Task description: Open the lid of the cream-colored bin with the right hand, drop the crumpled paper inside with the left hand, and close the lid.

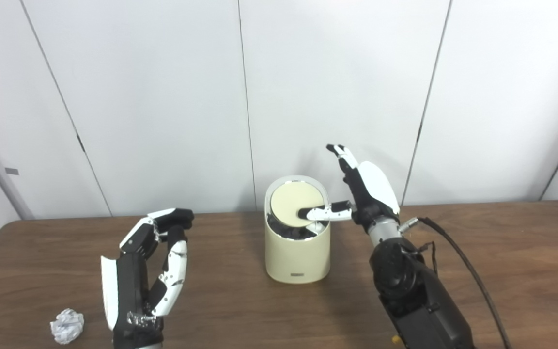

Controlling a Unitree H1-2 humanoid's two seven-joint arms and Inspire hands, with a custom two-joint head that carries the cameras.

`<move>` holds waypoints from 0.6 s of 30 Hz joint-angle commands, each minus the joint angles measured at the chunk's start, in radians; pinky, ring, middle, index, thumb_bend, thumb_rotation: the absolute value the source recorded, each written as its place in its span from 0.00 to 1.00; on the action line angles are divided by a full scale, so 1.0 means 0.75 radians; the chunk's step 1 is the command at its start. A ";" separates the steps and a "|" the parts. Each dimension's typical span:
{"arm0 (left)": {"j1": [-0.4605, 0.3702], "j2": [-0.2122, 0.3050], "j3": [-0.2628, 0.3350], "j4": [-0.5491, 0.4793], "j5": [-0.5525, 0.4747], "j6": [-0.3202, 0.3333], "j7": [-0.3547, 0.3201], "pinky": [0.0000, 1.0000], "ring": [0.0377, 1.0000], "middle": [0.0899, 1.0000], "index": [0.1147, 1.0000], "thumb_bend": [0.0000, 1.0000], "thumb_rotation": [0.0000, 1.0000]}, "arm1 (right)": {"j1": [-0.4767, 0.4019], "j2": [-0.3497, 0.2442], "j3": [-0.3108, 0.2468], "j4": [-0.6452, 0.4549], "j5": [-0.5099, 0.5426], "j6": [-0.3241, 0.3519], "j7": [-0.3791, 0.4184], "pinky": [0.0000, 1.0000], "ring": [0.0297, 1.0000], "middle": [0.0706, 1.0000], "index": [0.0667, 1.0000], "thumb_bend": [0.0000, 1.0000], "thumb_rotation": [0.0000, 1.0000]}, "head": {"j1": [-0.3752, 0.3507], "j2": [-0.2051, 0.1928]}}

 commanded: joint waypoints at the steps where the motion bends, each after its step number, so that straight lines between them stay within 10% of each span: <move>1: -0.046 -0.001 -0.005 -0.034 0.007 -0.016 0.007 0.51 0.59 0.59 0.55 0.20 0.48 | -0.027 -0.009 -0.016 -0.035 0.008 -0.013 -0.010 0.77 0.92 0.97 0.94 0.88 0.55 | 0.002 -0.001; 9: -0.047 0.004 -0.003 -0.027 -0.001 -0.024 0.006 0.51 0.59 0.59 0.55 0.20 0.48 | 0.003 -0.043 -0.001 -0.038 0.029 -0.066 0.011 0.74 0.89 0.94 0.92 0.84 0.93 | 0.000 -0.006; 18: -0.044 0.002 0.004 -0.030 -0.001 -0.021 0.012 0.50 0.59 0.59 0.55 0.20 0.48 | 0.112 -0.069 -0.043 -0.223 0.196 -0.189 0.069 0.77 0.90 0.94 0.94 0.90 0.99 | -0.003 -0.004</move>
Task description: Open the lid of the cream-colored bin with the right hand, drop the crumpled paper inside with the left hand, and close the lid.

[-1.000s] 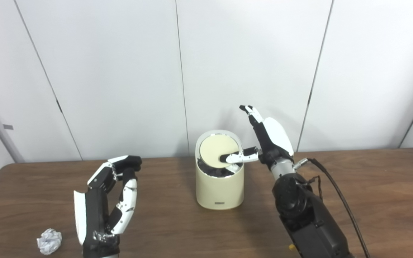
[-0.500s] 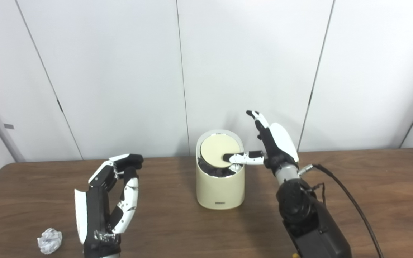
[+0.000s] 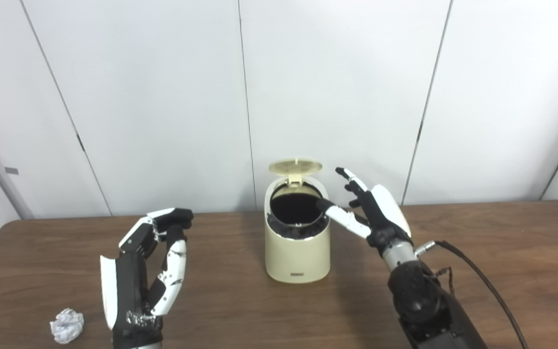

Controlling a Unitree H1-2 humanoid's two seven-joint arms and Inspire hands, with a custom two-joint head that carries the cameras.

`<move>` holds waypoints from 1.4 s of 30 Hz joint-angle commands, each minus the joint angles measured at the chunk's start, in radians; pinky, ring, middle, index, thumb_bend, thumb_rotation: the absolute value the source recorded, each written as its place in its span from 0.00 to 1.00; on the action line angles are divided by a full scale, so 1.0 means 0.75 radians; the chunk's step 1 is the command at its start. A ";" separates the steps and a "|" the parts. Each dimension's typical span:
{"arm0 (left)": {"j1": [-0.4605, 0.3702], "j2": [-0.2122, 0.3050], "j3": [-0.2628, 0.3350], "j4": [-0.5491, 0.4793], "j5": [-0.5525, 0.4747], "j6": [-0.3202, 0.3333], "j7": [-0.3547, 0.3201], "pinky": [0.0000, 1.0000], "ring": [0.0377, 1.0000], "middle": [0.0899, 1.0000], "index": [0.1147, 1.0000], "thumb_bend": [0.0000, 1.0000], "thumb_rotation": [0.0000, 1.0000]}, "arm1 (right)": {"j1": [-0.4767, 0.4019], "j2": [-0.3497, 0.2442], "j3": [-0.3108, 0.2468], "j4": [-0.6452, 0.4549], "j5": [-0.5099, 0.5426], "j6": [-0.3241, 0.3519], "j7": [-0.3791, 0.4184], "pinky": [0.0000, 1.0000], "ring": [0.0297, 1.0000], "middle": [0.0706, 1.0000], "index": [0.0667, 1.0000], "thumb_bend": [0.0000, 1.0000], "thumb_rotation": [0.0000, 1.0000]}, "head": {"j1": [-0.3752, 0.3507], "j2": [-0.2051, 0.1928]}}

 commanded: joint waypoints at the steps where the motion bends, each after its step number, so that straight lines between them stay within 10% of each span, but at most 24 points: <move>1: -0.043 0.002 0.001 -0.031 0.002 -0.019 0.010 0.50 0.59 0.59 0.55 0.20 0.47 | -0.031 -0.014 -0.035 -0.116 0.042 -0.092 -0.008 0.78 0.90 0.94 0.93 0.88 0.98 | 0.001 0.004; 10: -0.048 0.026 0.010 -0.014 -0.021 -0.034 0.003 0.51 0.59 0.59 0.55 0.19 0.47 | 0.182 0.006 -0.171 -0.386 0.227 -0.287 -0.046 0.87 0.93 0.93 0.90 0.78 0.97 | -0.012 -0.007; 14: -0.046 0.041 0.017 -0.007 -0.032 -0.042 0.007 0.51 0.59 0.59 0.55 0.20 0.47 | 0.285 -0.003 -0.225 -0.410 0.360 -0.536 -0.055 0.88 0.93 0.92 0.88 0.57 0.89 | -0.016 -0.012; 20: -0.041 0.066 0.017 0.004 -0.053 -0.059 0.000 0.51 0.60 0.59 0.56 0.20 0.48 | 0.420 0.022 -0.280 -0.395 0.459 -0.769 -0.077 0.89 0.90 0.87 0.84 0.67 0.81 | -0.022 -0.018; 24: -0.038 0.075 0.012 0.004 -0.041 -0.067 0.001 0.51 0.60 0.59 0.55 0.20 0.48 | 0.470 0.030 -0.289 -0.334 0.492 -0.972 -0.115 0.81 0.84 0.82 0.77 0.36 0.72 | -0.026 -0.016; 35: -0.058 0.124 0.039 0.014 -0.028 -0.102 0.012 0.51 0.59 0.59 0.55 0.23 0.48 | 0.534 0.031 -0.265 -0.342 0.448 -0.984 -0.261 0.78 0.83 0.82 0.76 0.26 0.67 | -0.008 -0.017; 42: -0.080 0.238 0.137 -0.034 0.325 -0.085 0.061 0.46 0.57 0.58 0.56 0.37 0.53 | 0.531 0.025 -0.301 -0.367 0.507 -0.984 -0.250 0.73 0.81 0.79 0.73 0.23 0.63 | 0.064 -0.012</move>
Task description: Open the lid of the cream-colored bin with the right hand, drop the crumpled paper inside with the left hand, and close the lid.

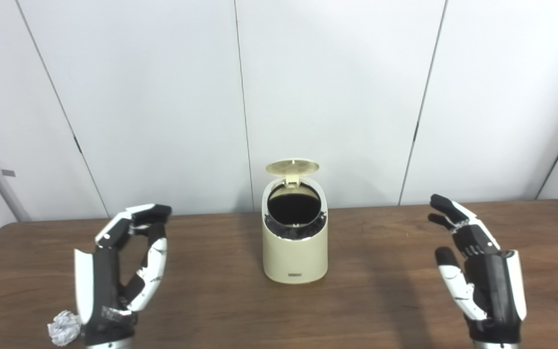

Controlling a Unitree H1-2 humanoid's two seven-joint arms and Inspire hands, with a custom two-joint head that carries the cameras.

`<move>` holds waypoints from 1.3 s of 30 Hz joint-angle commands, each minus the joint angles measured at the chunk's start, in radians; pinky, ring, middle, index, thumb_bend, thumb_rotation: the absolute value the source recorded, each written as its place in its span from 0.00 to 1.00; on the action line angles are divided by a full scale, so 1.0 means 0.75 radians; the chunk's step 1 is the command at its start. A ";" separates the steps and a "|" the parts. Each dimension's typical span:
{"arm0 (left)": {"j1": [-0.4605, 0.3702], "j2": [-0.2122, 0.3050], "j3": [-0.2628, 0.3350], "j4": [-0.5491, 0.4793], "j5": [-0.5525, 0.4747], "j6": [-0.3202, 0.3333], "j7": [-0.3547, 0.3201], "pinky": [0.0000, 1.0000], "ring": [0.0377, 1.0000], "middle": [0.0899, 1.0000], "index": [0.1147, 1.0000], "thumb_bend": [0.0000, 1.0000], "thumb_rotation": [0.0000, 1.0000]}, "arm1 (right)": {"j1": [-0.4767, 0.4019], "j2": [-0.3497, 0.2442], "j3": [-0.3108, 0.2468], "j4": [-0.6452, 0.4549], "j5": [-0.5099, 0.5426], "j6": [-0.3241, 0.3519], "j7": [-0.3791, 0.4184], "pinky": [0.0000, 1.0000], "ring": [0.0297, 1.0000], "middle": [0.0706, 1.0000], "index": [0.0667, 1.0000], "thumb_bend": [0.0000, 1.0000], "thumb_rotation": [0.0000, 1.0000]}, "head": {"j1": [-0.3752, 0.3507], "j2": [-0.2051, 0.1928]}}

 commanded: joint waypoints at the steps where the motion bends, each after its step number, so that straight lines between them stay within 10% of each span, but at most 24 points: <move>1: -0.030 0.064 0.031 -0.067 0.148 -0.024 0.027 0.46 0.57 0.59 0.57 0.51 0.54 | -0.030 -0.016 -0.018 -0.059 0.019 -0.052 0.010 0.73 0.81 0.79 0.73 0.22 0.63 | 0.013 -0.001; 5: 0.010 0.121 0.074 -0.130 0.292 0.045 -0.002 0.47 0.59 0.61 0.60 0.81 0.54 | -0.026 -0.027 -0.053 -0.043 0.012 -0.051 0.009 0.72 0.79 0.78 0.70 0.23 0.69 | 0.121 -0.006; 14: 0.146 0.201 0.174 -0.201 0.404 0.183 -0.062 0.51 0.63 0.66 0.65 0.99 0.36 | -0.044 -0.089 -0.097 0.041 0.087 -0.052 0.058 0.69 0.78 0.78 0.73 0.21 0.65 | 0.351 -0.055; 24: 0.221 0.286 0.178 0.026 0.569 0.259 -0.008 0.66 0.84 0.87 0.90 1.00 0.50 | -0.109 -0.082 -0.218 0.214 0.273 -0.052 0.170 0.65 0.75 0.76 0.69 0.18 0.46 | 0.540 -0.049; 39: 0.188 0.304 0.086 0.223 0.649 0.411 0.062 0.78 0.88 0.91 0.91 1.00 0.61 | -0.179 -0.073 -0.356 0.288 0.351 -0.052 0.251 0.62 0.74 0.75 0.69 0.25 0.52 | 0.695 -0.008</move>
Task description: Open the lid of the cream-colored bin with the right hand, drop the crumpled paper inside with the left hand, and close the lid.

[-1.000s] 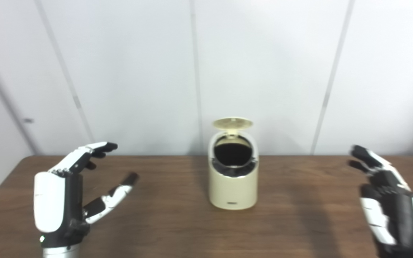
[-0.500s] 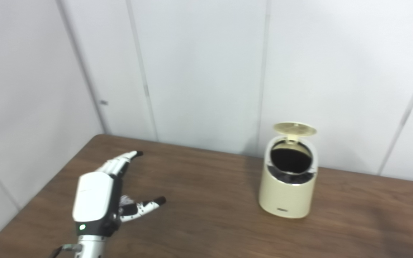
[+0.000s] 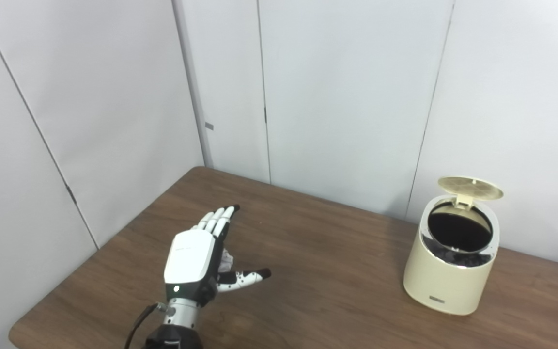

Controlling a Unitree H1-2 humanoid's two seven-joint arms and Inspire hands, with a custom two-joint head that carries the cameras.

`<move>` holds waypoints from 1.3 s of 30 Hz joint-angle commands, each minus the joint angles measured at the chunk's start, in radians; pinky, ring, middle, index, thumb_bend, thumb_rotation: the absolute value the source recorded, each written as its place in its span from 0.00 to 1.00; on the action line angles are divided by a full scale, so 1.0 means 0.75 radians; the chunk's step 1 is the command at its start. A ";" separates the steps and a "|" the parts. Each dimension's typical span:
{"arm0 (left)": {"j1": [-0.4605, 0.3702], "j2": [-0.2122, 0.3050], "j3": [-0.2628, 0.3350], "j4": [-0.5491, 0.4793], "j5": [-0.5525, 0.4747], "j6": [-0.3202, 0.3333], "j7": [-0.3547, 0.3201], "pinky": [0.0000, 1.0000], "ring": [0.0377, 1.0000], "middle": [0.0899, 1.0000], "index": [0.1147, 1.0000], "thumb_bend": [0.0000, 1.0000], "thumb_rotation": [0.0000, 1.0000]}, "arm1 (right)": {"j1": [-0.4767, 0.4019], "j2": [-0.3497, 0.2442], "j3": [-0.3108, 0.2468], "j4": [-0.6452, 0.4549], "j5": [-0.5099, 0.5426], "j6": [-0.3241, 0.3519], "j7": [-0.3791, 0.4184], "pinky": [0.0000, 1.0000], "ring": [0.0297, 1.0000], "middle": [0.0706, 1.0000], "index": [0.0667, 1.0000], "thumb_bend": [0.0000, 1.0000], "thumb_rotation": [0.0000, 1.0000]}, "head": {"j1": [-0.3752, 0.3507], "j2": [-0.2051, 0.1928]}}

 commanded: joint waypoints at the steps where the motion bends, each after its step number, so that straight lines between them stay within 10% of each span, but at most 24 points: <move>1: -0.021 0.028 -0.009 -0.011 0.029 0.019 0.043 0.79 0.88 0.91 0.91 1.00 0.60 | -0.056 -0.007 -0.018 -0.019 0.014 -0.042 0.021 0.62 0.74 0.75 0.69 0.25 0.52 | 0.001 0.003; 39: -0.095 0.145 -0.093 0.207 -0.099 0.217 0.039 0.62 0.74 0.78 0.78 0.91 0.57 | -0.022 0.000 -0.113 -0.013 0.088 -0.041 0.128 0.60 0.72 0.72 0.69 0.23 0.51 | -0.020 -0.010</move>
